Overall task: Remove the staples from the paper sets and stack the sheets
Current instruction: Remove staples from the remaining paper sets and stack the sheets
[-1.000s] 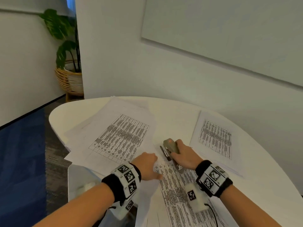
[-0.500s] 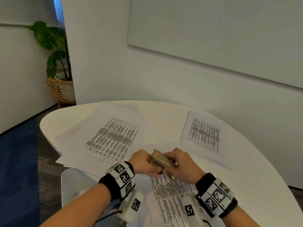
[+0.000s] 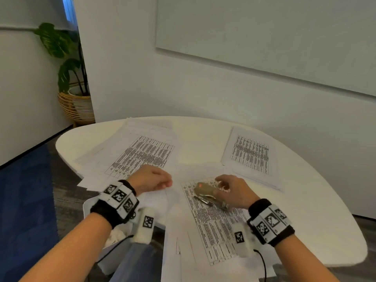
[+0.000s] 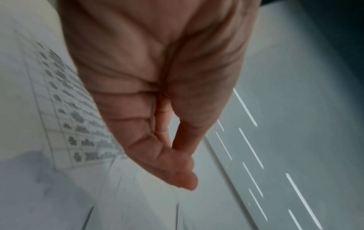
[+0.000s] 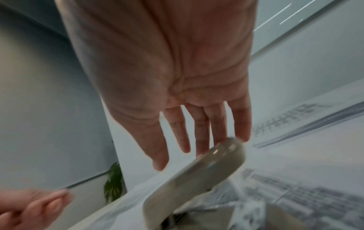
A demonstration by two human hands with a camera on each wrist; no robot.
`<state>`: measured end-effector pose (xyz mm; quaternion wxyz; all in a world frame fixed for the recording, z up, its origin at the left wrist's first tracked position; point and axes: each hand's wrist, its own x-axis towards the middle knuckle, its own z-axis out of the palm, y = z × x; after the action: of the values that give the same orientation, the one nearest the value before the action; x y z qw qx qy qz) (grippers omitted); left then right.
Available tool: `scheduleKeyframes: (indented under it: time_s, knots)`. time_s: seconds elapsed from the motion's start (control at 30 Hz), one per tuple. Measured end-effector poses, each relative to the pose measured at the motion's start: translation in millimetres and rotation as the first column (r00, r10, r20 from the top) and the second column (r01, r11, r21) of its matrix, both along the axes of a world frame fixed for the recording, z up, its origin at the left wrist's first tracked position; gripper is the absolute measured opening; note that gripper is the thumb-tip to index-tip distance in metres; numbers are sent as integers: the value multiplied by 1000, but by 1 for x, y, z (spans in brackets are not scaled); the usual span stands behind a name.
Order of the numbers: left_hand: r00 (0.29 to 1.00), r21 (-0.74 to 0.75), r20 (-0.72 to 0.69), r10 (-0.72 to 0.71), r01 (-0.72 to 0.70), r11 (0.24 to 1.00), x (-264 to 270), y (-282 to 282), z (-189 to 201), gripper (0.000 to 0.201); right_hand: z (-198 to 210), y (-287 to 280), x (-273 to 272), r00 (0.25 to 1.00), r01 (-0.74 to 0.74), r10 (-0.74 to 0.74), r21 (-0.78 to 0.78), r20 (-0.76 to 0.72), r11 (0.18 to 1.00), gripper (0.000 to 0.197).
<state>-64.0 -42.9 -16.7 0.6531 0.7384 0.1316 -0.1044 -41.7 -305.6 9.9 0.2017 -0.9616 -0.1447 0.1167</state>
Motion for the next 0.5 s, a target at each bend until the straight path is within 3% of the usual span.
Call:
scheduleKeyframes:
  time_s: [0.13,0.23,0.3,0.37,0.43,0.5]
  knots:
    - [973,-186,41,226,-215,959,-18,43,10,10,-7,-48,-8,980,143,-155,96,123,985,37]
    - [901,-246,67,428,-401,883,-33,78,6,10,-26,-90,-20,960,252,-256,49,111,967,37]
    - [815,-278,64,576,-540,794,-42,104,-1,10,-43,-116,-29,961,271,-267,-51,72,961,41]
    - [707,-371,49,705,-642,671,-53,128,-17,24,-62,-134,-38,973,228,-227,-193,28,954,51]
    - [643,-460,27,765,-672,581,-65,137,-34,43,-77,-142,-45,981,194,-192,-289,39,937,57]
    - [583,-521,-55,811,-709,475,-76,139,-55,48,-84,-140,-51,979,204,-193,-315,64,927,58]
